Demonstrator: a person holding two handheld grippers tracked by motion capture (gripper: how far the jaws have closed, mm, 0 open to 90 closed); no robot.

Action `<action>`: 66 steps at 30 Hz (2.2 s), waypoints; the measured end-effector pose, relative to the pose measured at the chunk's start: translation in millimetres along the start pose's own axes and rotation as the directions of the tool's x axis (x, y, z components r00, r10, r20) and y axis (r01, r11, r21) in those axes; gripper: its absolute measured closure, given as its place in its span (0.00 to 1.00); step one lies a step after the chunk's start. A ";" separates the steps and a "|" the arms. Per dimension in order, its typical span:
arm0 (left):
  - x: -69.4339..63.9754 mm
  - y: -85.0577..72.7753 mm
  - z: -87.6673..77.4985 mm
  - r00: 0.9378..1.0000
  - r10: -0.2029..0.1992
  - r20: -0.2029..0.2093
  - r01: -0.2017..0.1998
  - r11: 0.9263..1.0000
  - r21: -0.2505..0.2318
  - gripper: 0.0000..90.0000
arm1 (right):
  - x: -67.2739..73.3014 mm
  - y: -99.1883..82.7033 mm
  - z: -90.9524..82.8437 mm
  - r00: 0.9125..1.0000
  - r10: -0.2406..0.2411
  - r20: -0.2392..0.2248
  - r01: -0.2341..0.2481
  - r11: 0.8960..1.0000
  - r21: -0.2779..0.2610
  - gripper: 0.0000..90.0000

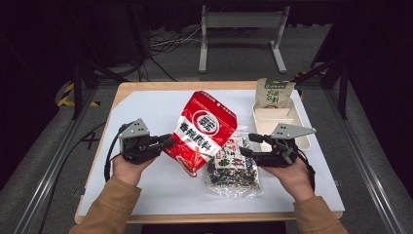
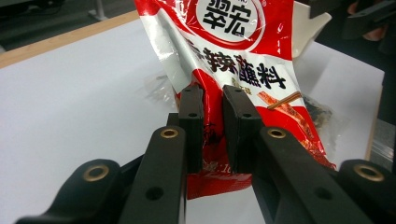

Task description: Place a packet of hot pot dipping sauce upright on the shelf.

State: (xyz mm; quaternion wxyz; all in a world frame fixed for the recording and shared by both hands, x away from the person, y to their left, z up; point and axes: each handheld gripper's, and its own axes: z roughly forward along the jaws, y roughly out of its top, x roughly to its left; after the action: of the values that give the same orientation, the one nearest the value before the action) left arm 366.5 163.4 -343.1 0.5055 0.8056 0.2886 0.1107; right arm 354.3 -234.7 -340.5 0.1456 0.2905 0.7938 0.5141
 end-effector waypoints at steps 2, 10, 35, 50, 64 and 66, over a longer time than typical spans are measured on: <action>-4.4 -0.6 1.6 1.000 0.002 0.007 -0.002 1.000 0.006 0.88 | 1.1 0.6 3.6 1.000 -0.005 0.010 0.005 1.000 -0.016 0.47; -14.8 0.4 4.8 1.000 0.020 0.024 -0.020 1.000 0.003 0.88 | 0.0 1.6 14.5 0.999 0.043 -0.010 -0.043 0.999 -0.027 0.51; -25.6 -0.9 9.1 0.997 0.049 0.064 -0.049 0.999 -0.001 0.88 | 10.4 9.1 17.0 1.000 -0.010 -0.022 0.009 0.998 -0.065 0.98; -17.8 -6.0 10.2 0.998 0.043 0.037 -0.042 0.999 -0.014 0.88 | 18.3 35.5 11.0 0.999 -0.045 -0.027 0.042 0.993 -0.111 0.99; -10.9 -10.3 9.2 0.998 0.027 0.051 -0.026 0.999 -0.035 0.87 | 33.1 58.8 6.8 0.993 -0.113 -0.036 0.107 0.984 -0.141 0.99; -10.8 -11.8 10.0 0.998 0.031 0.048 -0.029 0.999 -0.036 0.88 | 36.8 62.9 4.9 0.990 -0.131 -0.044 0.124 0.982 -0.145 0.99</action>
State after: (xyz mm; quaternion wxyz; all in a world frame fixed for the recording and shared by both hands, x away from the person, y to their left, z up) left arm 358.3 153.5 -356.9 0.5246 0.8033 0.2621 0.1038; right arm 347.4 -189.6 -283.4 0.1773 0.2140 0.7757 0.5666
